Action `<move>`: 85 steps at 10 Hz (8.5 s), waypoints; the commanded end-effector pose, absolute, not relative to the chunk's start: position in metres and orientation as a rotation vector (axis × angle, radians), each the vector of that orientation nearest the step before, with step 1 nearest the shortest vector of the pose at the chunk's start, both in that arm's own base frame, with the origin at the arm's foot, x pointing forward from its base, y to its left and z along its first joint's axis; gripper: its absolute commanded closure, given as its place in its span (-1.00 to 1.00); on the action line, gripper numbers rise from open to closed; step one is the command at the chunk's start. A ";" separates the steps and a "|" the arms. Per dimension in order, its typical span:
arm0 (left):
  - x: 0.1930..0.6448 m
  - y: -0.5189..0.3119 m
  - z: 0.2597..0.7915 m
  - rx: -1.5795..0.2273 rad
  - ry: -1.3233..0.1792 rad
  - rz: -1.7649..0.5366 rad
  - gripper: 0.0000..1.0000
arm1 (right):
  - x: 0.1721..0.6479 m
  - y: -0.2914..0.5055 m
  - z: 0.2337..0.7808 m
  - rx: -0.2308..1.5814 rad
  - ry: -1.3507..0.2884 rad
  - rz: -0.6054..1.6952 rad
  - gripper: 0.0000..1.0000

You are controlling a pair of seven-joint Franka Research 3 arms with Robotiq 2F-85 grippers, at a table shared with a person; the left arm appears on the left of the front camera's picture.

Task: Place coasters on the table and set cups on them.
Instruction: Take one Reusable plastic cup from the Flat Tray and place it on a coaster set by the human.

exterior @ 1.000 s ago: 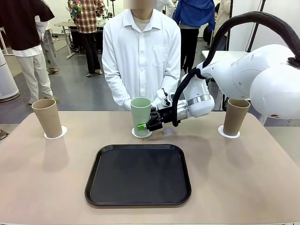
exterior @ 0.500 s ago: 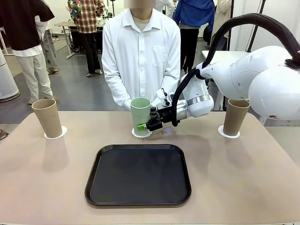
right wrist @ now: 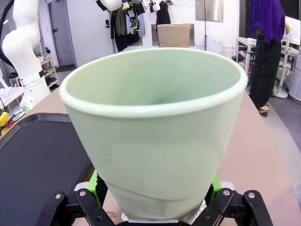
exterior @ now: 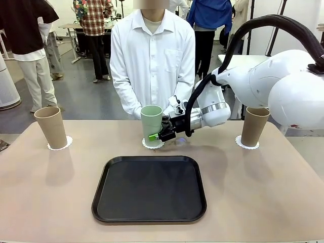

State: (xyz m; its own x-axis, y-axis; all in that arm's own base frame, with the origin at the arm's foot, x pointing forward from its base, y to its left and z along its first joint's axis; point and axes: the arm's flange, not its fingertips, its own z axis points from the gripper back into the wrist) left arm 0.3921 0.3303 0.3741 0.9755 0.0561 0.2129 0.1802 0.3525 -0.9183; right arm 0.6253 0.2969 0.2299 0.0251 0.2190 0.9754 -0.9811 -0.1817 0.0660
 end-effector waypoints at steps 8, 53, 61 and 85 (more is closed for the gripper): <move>0.390 0.330 0.377 -1.216 -0.227 -0.086 -1.00 | 0.641 0.287 0.231 1.210 -0.856 1.409 -1.00; 0.390 0.330 0.377 -1.216 -0.227 -0.086 -1.00 | 0.447 0.147 0.504 0.257 -0.077 0.426 -1.00; 0.390 0.330 0.377 -1.216 -0.227 -0.086 -1.00 | 0.385 -0.060 0.467 0.730 -0.202 0.177 -1.00; 0.390 0.330 0.377 -1.216 -0.227 -0.086 -1.00 | 0.329 -0.196 0.347 1.406 -0.361 -0.153 -1.00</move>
State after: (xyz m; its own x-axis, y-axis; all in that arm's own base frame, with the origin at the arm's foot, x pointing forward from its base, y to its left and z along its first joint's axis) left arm 0.3919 0.3308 0.3735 0.9756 0.0571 0.2120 0.1790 0.3520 -0.9187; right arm 0.3314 -0.1948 0.3488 0.9340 -0.3224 0.1538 -0.1017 0.1727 0.9797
